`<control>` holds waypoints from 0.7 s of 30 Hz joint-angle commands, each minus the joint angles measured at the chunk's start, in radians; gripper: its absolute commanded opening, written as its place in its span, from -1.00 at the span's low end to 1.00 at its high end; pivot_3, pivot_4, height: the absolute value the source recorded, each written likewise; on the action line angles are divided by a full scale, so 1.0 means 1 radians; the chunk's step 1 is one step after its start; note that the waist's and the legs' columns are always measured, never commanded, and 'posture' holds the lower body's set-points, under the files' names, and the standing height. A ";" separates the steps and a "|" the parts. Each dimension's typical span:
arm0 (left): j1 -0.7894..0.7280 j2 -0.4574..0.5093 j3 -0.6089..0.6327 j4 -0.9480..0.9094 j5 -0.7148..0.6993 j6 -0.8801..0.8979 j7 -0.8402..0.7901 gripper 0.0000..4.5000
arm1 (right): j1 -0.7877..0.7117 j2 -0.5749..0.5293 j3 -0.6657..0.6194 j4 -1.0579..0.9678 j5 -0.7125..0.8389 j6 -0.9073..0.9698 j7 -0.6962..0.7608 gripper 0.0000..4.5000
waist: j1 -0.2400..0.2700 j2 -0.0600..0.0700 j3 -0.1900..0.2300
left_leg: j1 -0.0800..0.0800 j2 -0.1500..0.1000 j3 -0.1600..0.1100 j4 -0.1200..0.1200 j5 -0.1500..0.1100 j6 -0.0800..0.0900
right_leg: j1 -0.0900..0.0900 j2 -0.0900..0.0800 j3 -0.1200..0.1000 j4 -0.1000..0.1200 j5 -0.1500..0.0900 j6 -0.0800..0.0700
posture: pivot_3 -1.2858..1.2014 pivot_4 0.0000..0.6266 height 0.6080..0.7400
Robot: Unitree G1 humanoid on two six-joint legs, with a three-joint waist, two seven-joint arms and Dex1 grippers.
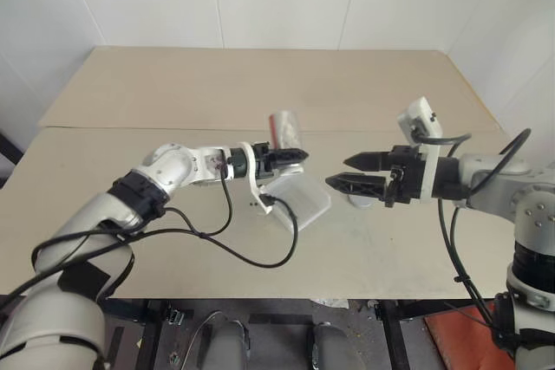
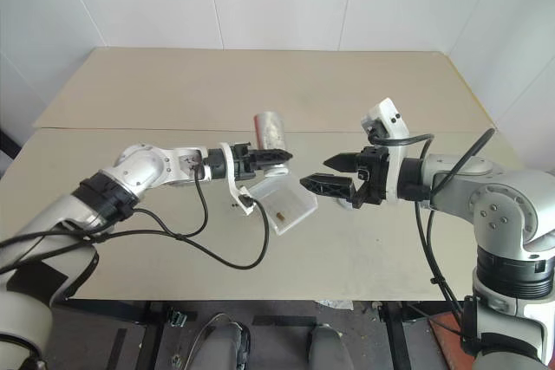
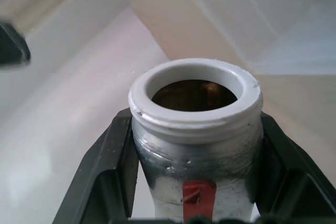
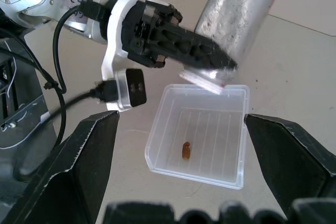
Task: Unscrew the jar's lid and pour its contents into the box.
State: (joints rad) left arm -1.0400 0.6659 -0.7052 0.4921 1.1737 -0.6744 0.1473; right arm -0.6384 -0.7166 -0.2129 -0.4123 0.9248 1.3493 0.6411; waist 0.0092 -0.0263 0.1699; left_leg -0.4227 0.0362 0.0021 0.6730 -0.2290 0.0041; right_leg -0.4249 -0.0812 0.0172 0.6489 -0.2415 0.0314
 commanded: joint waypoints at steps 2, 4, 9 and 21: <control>0.082 -0.061 0.260 0.002 -0.497 0.150 -0.314 0.08 | 0.012 -0.001 -0.031 -0.046 0.018 -0.046 -0.017 0.98 | 0.000 0.000 0.000 | -0.001 0.000 0.000 0.002 0.000 0.000 | 0.000 0.000 -0.001 0.000 0.000 0.000 | 0.03 -0.52 1.00; 0.141 -0.108 0.350 -0.042 -0.659 0.267 -0.420 0.08 | 0.013 0.003 -0.032 -0.048 0.020 -0.061 -0.020 0.98 | -0.001 0.000 0.000 | -0.001 0.000 -0.001 0.004 0.000 0.000 | 0.001 0.000 -0.001 0.000 0.000 0.000 | 0.03 -0.52 1.00; 0.298 -0.240 0.567 -0.276 -1.090 0.710 -0.668 0.08 | 0.031 -0.018 0.006 -0.070 -0.026 -0.157 0.012 0.98 | -0.004 0.000 0.000 | 0.000 0.000 -0.001 0.004 0.000 0.000 | 0.002 0.000 -0.001 0.000 0.000 0.000 | 0.03 -0.52 1.00; 0.382 -0.324 0.803 -0.327 -1.379 1.066 -0.658 0.08 | 0.068 -0.064 0.082 -0.064 -0.125 -0.296 0.066 0.98 | -0.018 0.000 0.000 | 0.002 0.000 -0.003 0.005 0.000 0.000 | 0.004 0.001 -0.001 -0.001 0.000 0.000 | 0.03 -0.52 1.00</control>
State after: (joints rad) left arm -0.6654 0.3451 0.0712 0.1664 -0.1730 0.3946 -0.5051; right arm -0.5709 -0.7640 -0.1222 -0.4619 0.8065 1.0900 0.6978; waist -0.0086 -0.0262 0.1697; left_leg -0.4209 0.0363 -0.0005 0.6783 -0.2290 0.0041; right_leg -0.4210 -0.0802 0.0166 0.6481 -0.2415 0.0315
